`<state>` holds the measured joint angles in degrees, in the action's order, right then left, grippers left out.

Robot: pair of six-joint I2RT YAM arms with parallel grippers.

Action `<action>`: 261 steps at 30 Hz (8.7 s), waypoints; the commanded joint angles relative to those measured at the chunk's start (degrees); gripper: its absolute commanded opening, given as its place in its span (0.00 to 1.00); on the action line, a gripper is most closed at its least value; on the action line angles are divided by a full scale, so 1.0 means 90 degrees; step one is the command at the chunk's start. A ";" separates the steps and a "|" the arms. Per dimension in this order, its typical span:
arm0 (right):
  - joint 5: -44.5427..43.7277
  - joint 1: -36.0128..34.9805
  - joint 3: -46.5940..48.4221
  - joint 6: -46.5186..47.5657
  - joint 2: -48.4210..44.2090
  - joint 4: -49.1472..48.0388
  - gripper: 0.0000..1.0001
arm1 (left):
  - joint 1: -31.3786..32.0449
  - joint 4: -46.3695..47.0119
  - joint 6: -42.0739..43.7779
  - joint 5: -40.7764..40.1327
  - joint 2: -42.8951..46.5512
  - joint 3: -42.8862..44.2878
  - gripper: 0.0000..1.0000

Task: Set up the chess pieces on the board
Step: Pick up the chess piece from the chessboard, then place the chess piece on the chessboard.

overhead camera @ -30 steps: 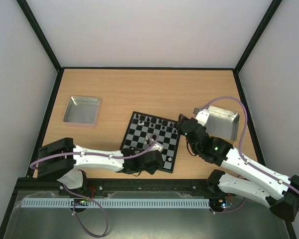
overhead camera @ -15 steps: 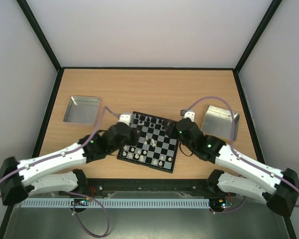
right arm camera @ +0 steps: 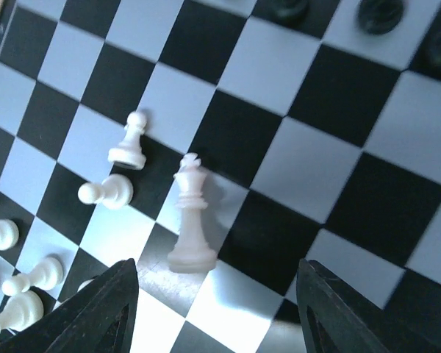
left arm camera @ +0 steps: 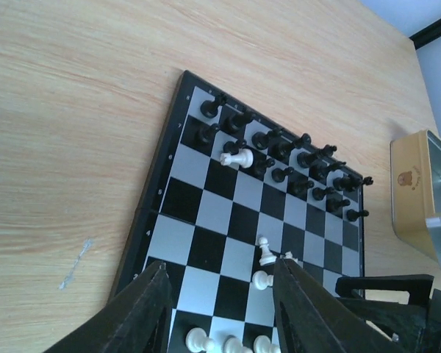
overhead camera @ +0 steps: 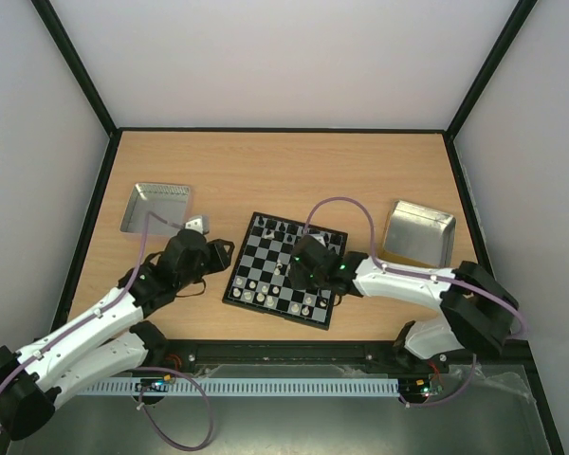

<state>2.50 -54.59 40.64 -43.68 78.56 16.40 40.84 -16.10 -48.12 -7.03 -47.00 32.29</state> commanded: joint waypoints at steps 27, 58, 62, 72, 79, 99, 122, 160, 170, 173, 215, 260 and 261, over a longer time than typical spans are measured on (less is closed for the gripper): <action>-0.0716 -0.0539 0.1065 0.0221 0.1528 0.0726 0.23 | -0.0202 -0.0077 -0.0395 0.0048 0.0608 -0.0248 0.47; 0.1823 -0.0541 -0.0682 0.2771 -0.3494 -0.3036 0.10 | -0.0240 0.2088 -0.0102 0.3927 0.0763 0.1122 0.99; 0.2400 -0.0545 -0.0641 0.2970 -0.3644 -0.3028 0.10 | -0.0241 0.2552 -0.0792 0.4576 0.0594 0.1137 0.99; 0.2479 -0.0544 -0.0385 0.3132 -0.3573 -0.2765 0.10 | -0.0241 0.2256 -0.0991 0.5947 -0.0497 0.1468 0.61; 0.2078 -0.0541 -0.0364 0.3090 -0.3505 -0.2543 0.09 | -0.0241 0.2161 -0.0879 0.6205 -0.0659 0.1405 0.43; 0.1685 -0.0543 -0.0347 0.2892 -0.3319 -0.2229 0.19 | -0.0245 0.1292 0.0066 0.6098 -0.1189 0.1692 0.07; -0.3271 -0.0543 -0.0113 -0.0504 -0.3924 0.0175 0.70 | 0.2047 -0.0720 0.1075 -0.0317 -0.1408 0.1765 0.04; -0.3198 -0.0524 -0.0604 -0.0606 -0.3893 -0.0222 0.73 | 0.4181 0.0290 0.0420 -0.1729 -0.3733 0.0967 0.04; -0.3225 -0.0525 -0.0639 -0.0645 -0.3849 -0.0260 0.74 | 0.4182 0.0573 0.0610 -0.1632 -0.4012 0.0985 0.04; -0.3222 -0.0516 -0.0649 -0.0647 -0.3823 -0.0270 0.74 | 0.4181 0.0611 0.0628 -0.1689 -0.4078 0.0998 0.04; -0.2937 -0.0459 -0.0718 -0.0634 -0.3828 -0.0513 0.75 | 0.3403 -0.0184 0.1060 -0.0371 -0.3739 0.1711 0.36; -0.2906 -0.0449 -0.0969 -0.0936 -0.3856 -0.0560 0.75 | 0.3236 -0.0320 0.1083 -0.0181 -0.3918 0.1491 0.16; -0.2905 -0.0448 -0.0970 -0.0937 -0.3860 -0.0571 0.75 | 0.3231 -0.0317 0.1075 -0.0177 -0.3914 0.1496 0.16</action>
<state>-22.61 -58.85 32.84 -50.81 44.25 12.51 70.30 -16.75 -38.33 -7.97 -83.55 46.11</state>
